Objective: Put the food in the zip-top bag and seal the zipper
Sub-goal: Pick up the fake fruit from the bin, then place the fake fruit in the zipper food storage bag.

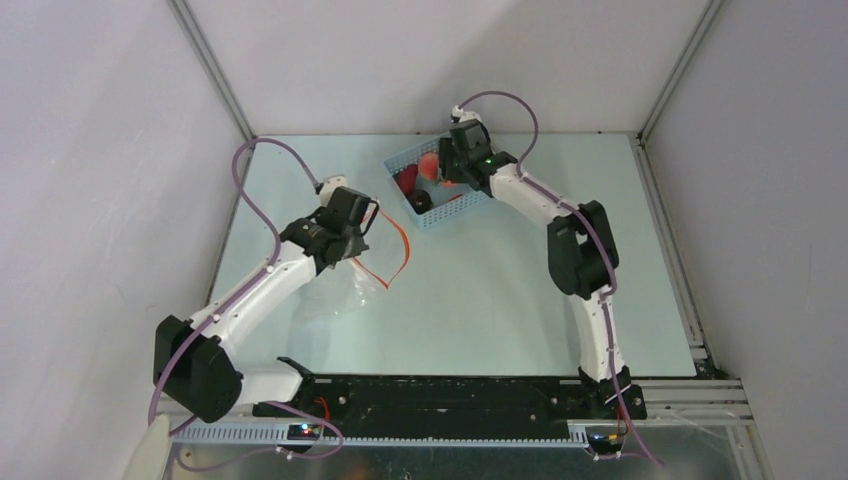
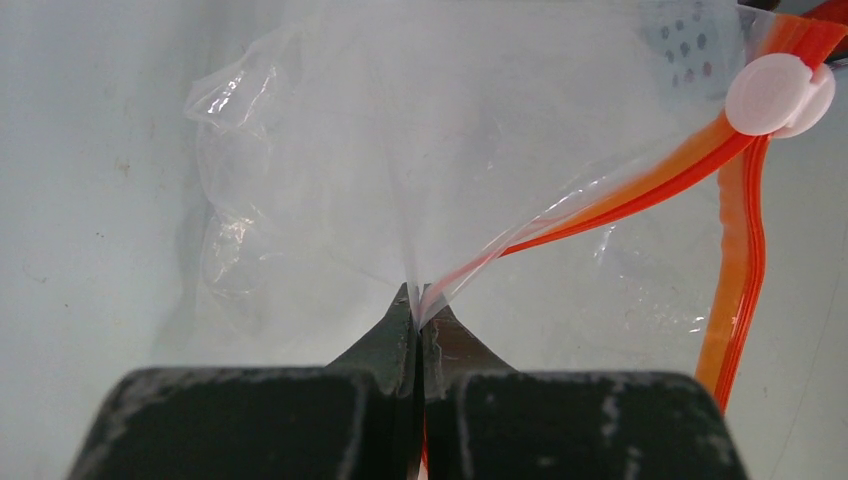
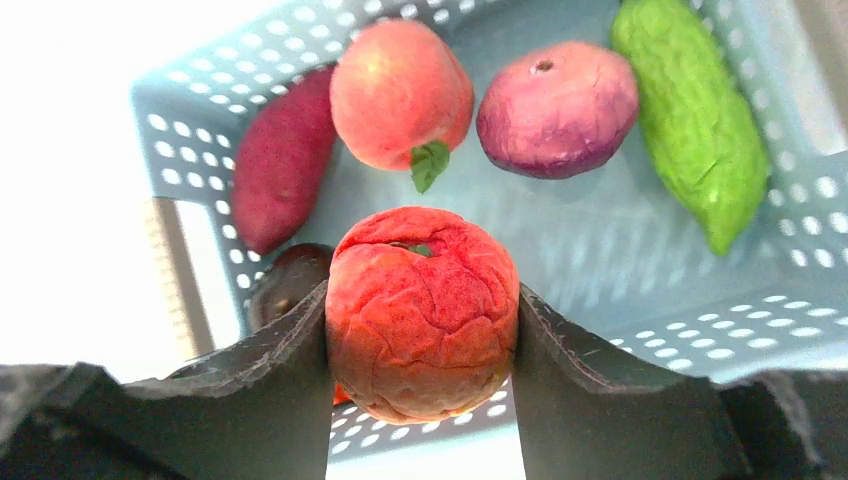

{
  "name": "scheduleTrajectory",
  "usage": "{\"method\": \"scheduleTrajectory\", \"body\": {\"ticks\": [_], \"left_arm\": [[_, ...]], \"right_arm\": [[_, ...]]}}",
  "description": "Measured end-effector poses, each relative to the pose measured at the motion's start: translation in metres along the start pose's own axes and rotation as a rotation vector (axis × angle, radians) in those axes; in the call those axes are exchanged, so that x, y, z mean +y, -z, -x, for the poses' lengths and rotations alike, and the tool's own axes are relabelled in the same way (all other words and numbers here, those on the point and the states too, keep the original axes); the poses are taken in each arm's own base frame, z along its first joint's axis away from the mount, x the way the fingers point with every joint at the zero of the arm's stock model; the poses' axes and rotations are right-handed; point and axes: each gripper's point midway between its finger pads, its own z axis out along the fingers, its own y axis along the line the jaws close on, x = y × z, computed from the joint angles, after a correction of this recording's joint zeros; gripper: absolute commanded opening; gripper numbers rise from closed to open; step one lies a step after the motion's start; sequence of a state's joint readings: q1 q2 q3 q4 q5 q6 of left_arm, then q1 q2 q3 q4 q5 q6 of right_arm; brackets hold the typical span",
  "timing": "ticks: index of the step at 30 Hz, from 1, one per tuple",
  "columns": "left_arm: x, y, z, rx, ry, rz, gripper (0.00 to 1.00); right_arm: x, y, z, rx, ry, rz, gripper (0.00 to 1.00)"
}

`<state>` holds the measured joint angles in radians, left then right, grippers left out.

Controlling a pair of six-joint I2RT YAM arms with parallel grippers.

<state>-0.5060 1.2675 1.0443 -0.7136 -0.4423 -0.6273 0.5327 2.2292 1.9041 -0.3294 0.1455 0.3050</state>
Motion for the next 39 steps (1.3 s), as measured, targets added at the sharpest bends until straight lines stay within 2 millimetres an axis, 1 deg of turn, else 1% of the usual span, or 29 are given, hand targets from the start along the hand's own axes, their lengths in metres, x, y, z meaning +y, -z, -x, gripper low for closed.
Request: {"method": "scheduleTrajectory", "body": {"ticks": [4, 6, 8, 11, 15, 17, 20, 23, 27, 29, 31, 33, 35, 36, 37, 38, 39], "left_arm": [[-0.002, -0.001, -0.002, 0.01, -0.002, -0.005, 0.0], [-0.002, -0.001, -0.002, 0.011, -0.003, -0.007, 0.0], [-0.002, -0.001, -0.002, 0.013, -0.003, -0.01, 0.0], [-0.004, -0.001, -0.003, 0.018, -0.002, -0.017, 0.0], [-0.005, -0.001, -0.004, 0.023, -0.003, -0.022, 0.0], [-0.006, -0.002, -0.004, 0.025, -0.003, -0.025, 0.0], [-0.008, -0.003, -0.004, 0.027, -0.007, -0.03, 0.0], [-0.011, -0.004, -0.004, 0.035, -0.009, -0.041, 0.0], [-0.014, -0.004, -0.004, 0.036, -0.007, -0.056, 0.0], [-0.018, -0.003, -0.003, 0.036, -0.003, -0.076, 0.0], [-0.022, 0.0, 0.0, 0.025, 0.005, -0.099, 0.0], [-0.024, 0.005, 0.004, 0.011, 0.011, -0.124, 0.0], [-0.025, 0.011, 0.007, -0.007, 0.02, -0.147, 0.0], [-0.026, 0.012, 0.008, -0.013, 0.024, -0.154, 0.0], [-0.027, 0.015, 0.01, -0.018, 0.028, -0.166, 0.0], [-0.028, 0.017, 0.011, -0.022, 0.031, -0.179, 0.0], [-0.03, 0.018, 0.012, -0.025, 0.034, -0.187, 0.0]], "right_arm": [[0.009, 0.036, 0.028, -0.08, -0.013, 0.048, 0.17], [0.014, 0.054, 0.037, -0.112, -0.019, 0.085, 0.17], [0.022, 0.072, 0.042, -0.134, -0.026, 0.139, 0.17], [0.04, 0.101, 0.039, -0.148, -0.024, 0.253, 0.17], [0.072, 0.143, 0.015, -0.128, 0.007, 0.445, 0.18], [0.091, 0.164, 0.0, -0.109, 0.033, 0.553, 0.19], [0.119, 0.187, -0.025, -0.066, 0.094, 0.686, 0.2], [0.15, 0.204, -0.049, -0.032, 0.171, 0.776, 0.22], [0.177, 0.219, -0.073, -0.01, 0.242, 0.815, 0.25], [0.183, 0.221, -0.082, 0.0, 0.256, 0.803, 0.28], [0.183, 0.219, -0.083, -0.004, 0.258, 0.776, 0.33], [0.179, 0.215, -0.083, -0.011, 0.255, 0.738, 0.4], [0.176, 0.21, -0.082, -0.018, 0.248, 0.704, 0.55], [0.175, 0.208, -0.082, -0.018, 0.246, 0.693, 0.59], [0.172, 0.206, -0.082, -0.018, 0.244, 0.676, 0.66], [0.171, 0.204, -0.083, -0.014, 0.24, 0.663, 0.7], [0.169, 0.202, -0.084, -0.011, 0.236, 0.649, 0.77]]}}
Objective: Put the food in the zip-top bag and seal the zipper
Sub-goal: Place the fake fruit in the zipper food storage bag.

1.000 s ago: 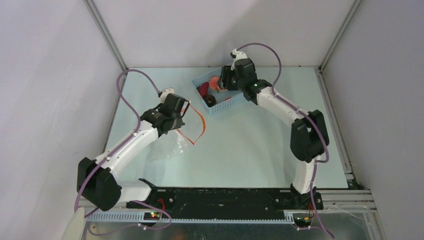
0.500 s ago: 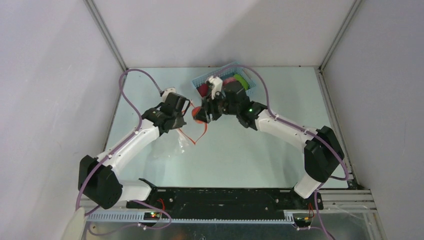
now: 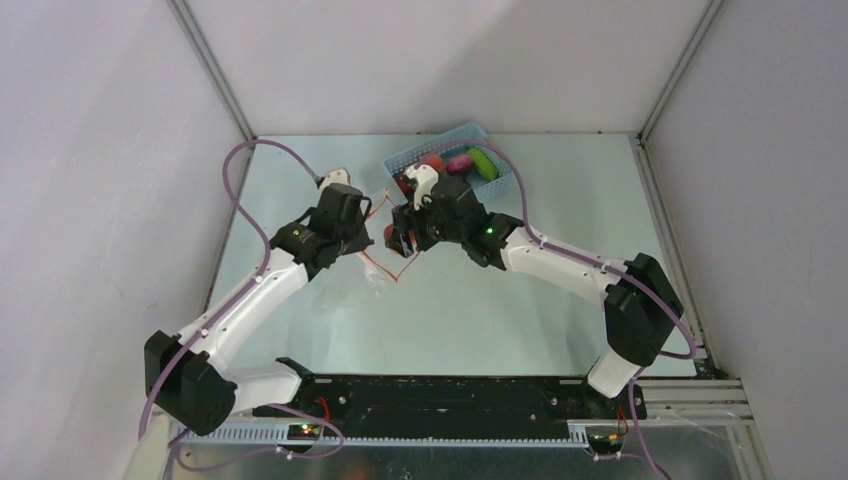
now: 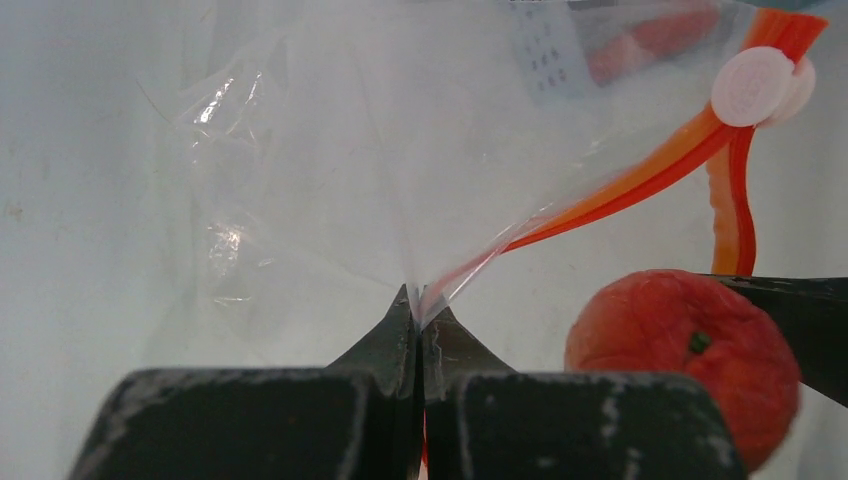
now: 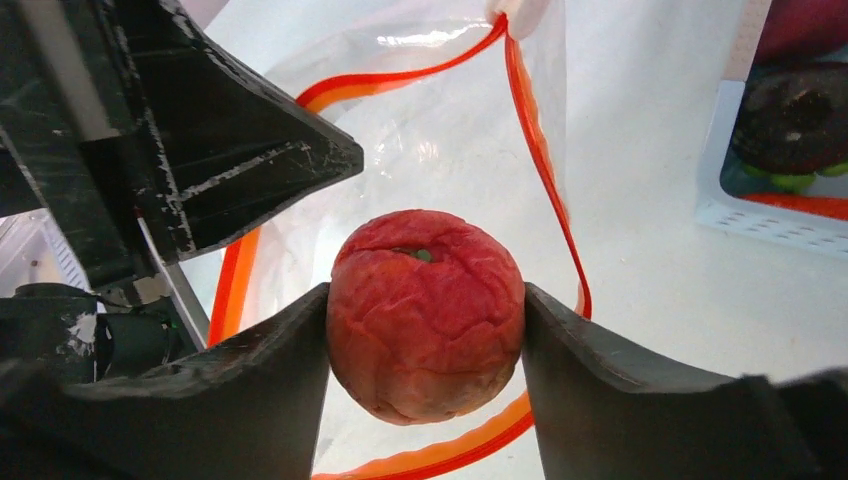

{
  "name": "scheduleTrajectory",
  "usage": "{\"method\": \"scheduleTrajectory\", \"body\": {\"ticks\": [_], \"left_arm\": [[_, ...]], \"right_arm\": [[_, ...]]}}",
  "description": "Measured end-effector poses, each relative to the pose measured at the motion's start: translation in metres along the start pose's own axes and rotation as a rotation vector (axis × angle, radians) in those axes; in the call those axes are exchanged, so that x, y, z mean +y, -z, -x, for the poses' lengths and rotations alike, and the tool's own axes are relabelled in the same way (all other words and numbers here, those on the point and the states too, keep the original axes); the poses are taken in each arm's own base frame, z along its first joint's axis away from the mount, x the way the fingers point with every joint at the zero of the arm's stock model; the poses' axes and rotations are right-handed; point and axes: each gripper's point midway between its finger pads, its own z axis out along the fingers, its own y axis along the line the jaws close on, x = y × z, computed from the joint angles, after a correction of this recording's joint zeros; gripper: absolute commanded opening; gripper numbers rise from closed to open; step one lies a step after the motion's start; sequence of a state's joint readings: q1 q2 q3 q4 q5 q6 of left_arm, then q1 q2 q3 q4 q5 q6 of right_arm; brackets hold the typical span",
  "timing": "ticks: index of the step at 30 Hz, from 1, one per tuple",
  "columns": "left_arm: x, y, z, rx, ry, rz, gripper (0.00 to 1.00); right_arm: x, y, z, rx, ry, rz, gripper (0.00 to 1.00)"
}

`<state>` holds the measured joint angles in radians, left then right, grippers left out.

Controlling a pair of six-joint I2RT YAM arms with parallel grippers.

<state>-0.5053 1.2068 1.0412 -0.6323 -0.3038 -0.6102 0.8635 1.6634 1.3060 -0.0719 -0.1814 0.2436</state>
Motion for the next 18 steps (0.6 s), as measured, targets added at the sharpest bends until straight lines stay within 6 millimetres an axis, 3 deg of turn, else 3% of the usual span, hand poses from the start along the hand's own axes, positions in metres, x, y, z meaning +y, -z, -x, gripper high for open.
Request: {"method": "scheduleTrajectory", "body": {"ticks": [4, 6, 13, 18], "left_arm": [[-0.005, 0.001, 0.002, -0.003, 0.005, -0.024, 0.0], [-0.006, 0.001, 0.002, -0.002, 0.006, -0.032, 0.0], [-0.005, 0.001, 0.002, -0.005, 0.007, -0.026, 0.0], [0.002, -0.001, 0.007, -0.016, 0.024, -0.003, 0.0]], "right_arm": [[-0.002, 0.0, -0.004, 0.014, -0.01, -0.019, 0.96], [-0.001, 0.0, -0.006, 0.019, -0.011, -0.017, 0.99], [0.0, 0.0, -0.005, 0.019, -0.01, -0.015, 0.99], [-0.008, 0.005, 0.008, -0.005, -0.03, -0.011, 0.99]]}}
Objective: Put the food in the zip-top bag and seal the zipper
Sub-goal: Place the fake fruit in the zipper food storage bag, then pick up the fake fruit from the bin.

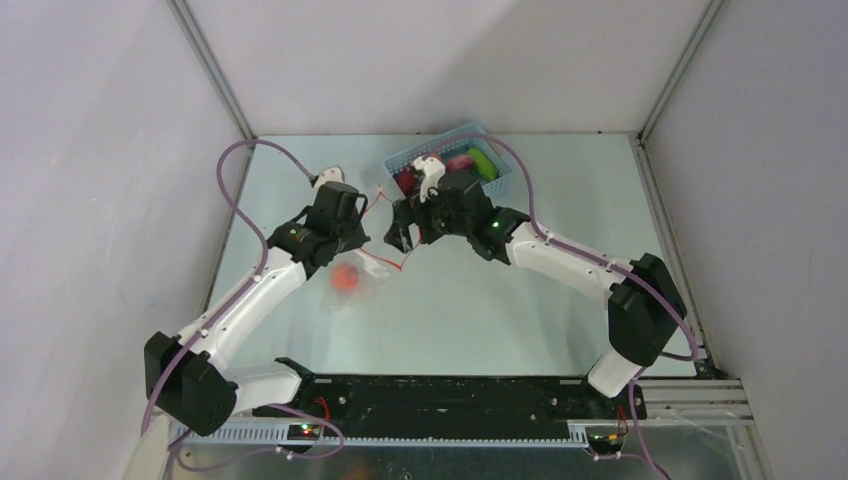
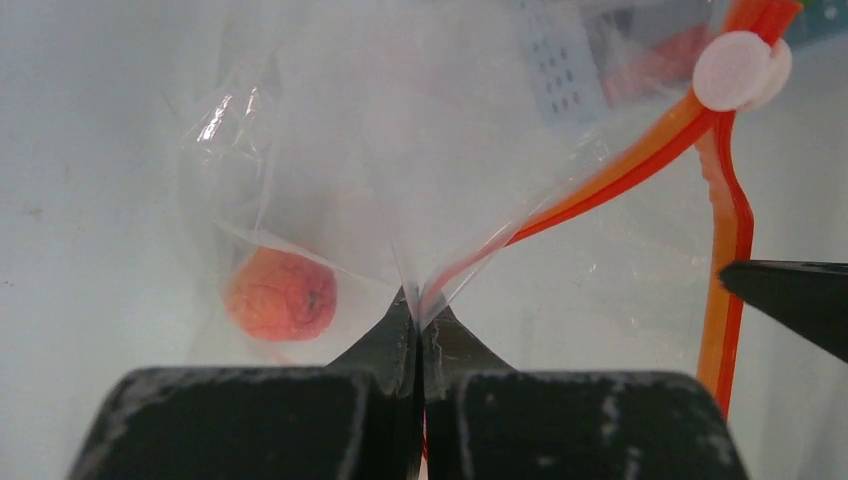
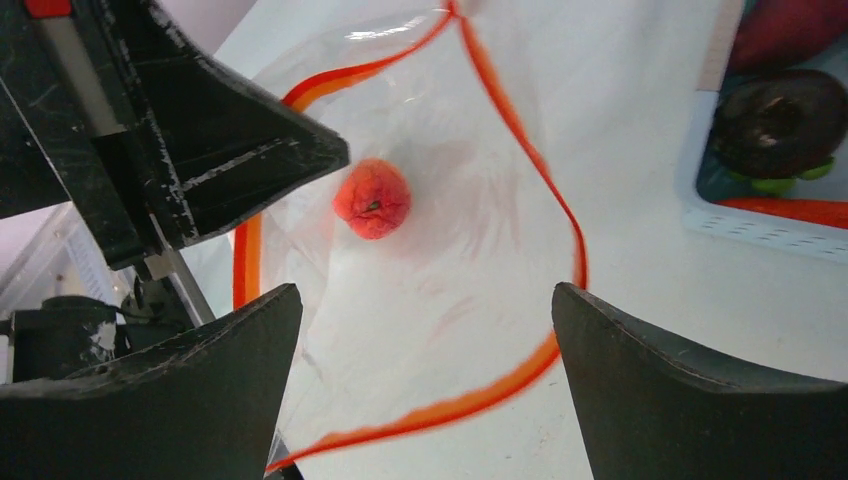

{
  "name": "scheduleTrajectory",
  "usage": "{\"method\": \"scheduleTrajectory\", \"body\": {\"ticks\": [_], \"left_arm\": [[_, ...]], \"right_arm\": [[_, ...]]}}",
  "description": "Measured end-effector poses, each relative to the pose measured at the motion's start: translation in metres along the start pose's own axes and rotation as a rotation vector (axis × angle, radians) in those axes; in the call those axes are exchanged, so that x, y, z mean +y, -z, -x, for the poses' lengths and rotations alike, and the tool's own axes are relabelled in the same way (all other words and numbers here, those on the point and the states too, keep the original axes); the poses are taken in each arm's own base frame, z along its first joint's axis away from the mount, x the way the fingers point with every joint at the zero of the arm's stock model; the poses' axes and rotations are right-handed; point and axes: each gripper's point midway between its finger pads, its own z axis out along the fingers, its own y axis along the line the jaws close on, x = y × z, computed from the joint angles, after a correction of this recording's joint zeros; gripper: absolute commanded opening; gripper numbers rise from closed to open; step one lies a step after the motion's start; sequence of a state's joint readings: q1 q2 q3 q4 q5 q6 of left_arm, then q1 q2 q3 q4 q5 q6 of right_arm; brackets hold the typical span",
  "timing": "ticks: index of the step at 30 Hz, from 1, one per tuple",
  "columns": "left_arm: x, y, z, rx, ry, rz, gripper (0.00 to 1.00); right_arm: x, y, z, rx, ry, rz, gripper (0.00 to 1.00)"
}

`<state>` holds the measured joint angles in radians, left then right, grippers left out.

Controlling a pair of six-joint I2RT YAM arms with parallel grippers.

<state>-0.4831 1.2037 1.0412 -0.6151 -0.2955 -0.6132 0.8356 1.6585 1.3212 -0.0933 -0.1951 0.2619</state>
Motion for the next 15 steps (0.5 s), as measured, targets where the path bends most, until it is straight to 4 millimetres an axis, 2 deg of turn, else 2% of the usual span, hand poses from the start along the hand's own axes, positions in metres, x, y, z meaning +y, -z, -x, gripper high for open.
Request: {"method": "scheduleTrajectory", "body": {"ticks": [4, 10, 12, 15], "left_arm": [[0.018, -0.001, 0.009, -0.035, 0.036, 0.074, 0.0], [0.048, 0.006, 0.015, -0.093, 0.1, 0.155, 0.0], [0.052, 0.007, 0.015, -0.1, 0.11, 0.163, 0.0], [0.056, 0.008, 0.014, -0.104, 0.117, 0.168, 0.0]], "right_arm": [[-0.022, 0.008, 0.018, -0.042, -0.046, -0.026, 0.99], [-0.072, 0.017, 0.058, -0.15, -0.127, -0.113, 1.0], [-0.088, 0.013, 0.077, -0.182, -0.138, -0.149, 0.99], [-0.109, -0.005, 0.104, -0.213, -0.146, -0.201, 0.99]]}}
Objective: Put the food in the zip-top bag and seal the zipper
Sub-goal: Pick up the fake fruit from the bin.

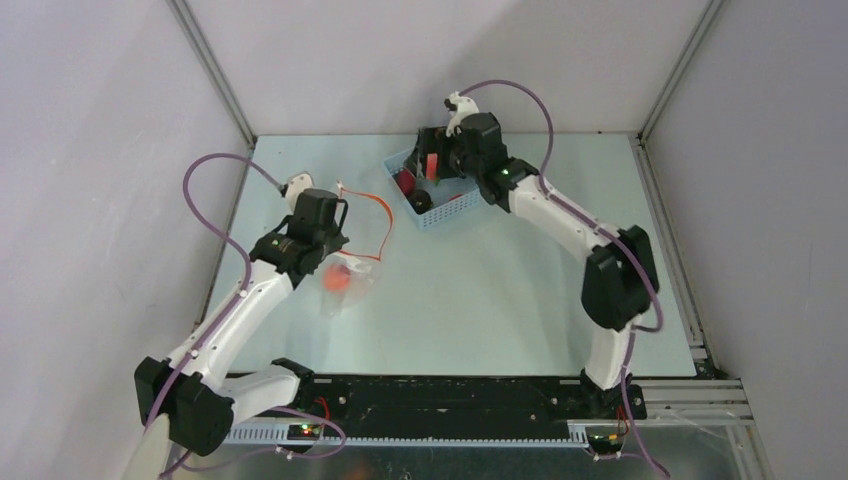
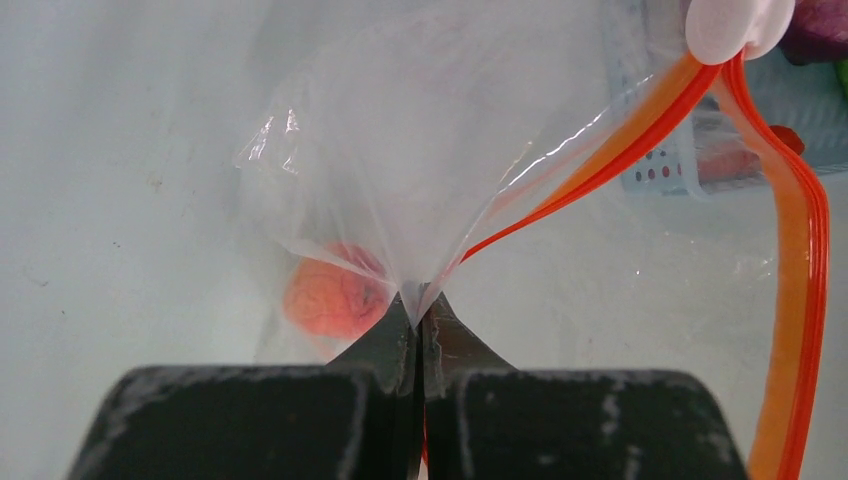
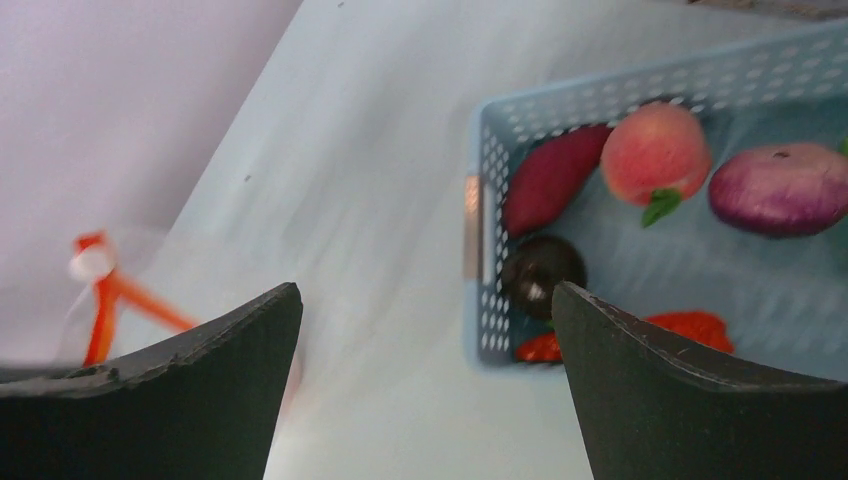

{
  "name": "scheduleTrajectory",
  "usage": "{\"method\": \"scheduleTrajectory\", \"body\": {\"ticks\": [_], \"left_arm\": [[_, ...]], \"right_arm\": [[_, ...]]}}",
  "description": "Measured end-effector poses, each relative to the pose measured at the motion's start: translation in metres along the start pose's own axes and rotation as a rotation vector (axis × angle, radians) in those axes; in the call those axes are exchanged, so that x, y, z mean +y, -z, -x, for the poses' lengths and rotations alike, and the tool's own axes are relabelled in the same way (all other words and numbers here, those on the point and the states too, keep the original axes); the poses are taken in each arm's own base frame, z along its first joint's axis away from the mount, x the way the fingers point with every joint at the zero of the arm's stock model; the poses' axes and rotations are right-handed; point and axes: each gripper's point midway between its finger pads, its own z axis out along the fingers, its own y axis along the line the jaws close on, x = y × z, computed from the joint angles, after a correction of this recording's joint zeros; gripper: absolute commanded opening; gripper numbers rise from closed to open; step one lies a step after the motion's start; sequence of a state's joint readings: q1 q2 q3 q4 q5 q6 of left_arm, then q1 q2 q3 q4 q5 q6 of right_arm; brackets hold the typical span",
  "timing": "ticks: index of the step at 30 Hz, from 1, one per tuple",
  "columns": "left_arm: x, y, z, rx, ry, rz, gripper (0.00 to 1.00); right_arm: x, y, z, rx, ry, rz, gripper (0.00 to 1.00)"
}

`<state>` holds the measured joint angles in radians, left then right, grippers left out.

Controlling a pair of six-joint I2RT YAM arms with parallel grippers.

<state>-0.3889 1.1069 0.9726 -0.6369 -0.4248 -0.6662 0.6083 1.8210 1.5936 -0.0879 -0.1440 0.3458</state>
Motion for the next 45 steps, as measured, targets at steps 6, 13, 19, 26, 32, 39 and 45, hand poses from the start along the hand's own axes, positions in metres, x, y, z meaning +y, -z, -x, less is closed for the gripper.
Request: {"method": "scheduleTrajectory", "body": {"ticks": [6, 13, 19, 26, 32, 39, 45], "left_arm": [[0.002, -0.003, 0.0, -0.001, 0.006, 0.005, 0.0], [0.0, -0.004, 0.0, 0.002, 0.013, -0.006, 0.0], [-0.001, -0.008, -0.006, 0.02, 0.012, -0.016, 0.0], [-0.004, -0.012, -0.011, 0.041, 0.007, -0.024, 0.0], [-0.007, -0.014, -0.012, 0.049, 0.016, -0.035, 0.0], [-0.01, -0.014, -0.014, 0.061, 0.018, -0.048, 0.0], [-0.011, -0.014, -0.013, 0.059, 0.026, -0.054, 0.0]], "right_arm": [[-0.035, -0.057, -0.003, 0.025, -0.033, -0.119, 0.99], [-0.093, -0.112, -0.032, 0.043, -0.095, -0.305, 0.99], [-0.138, -0.127, -0.045, 0.015, -0.202, -0.419, 0.99], [-0.161, -0.143, -0.052, -0.043, -0.315, -0.45, 0.98], [-0.164, -0.159, -0.067, -0.066, -0.378, -0.452, 0.98], [-0.168, -0.175, -0.066, -0.121, -0.452, -0.466, 0.96], [-0.168, -0.177, -0.056, -0.168, -0.518, -0.474, 0.92]]}}
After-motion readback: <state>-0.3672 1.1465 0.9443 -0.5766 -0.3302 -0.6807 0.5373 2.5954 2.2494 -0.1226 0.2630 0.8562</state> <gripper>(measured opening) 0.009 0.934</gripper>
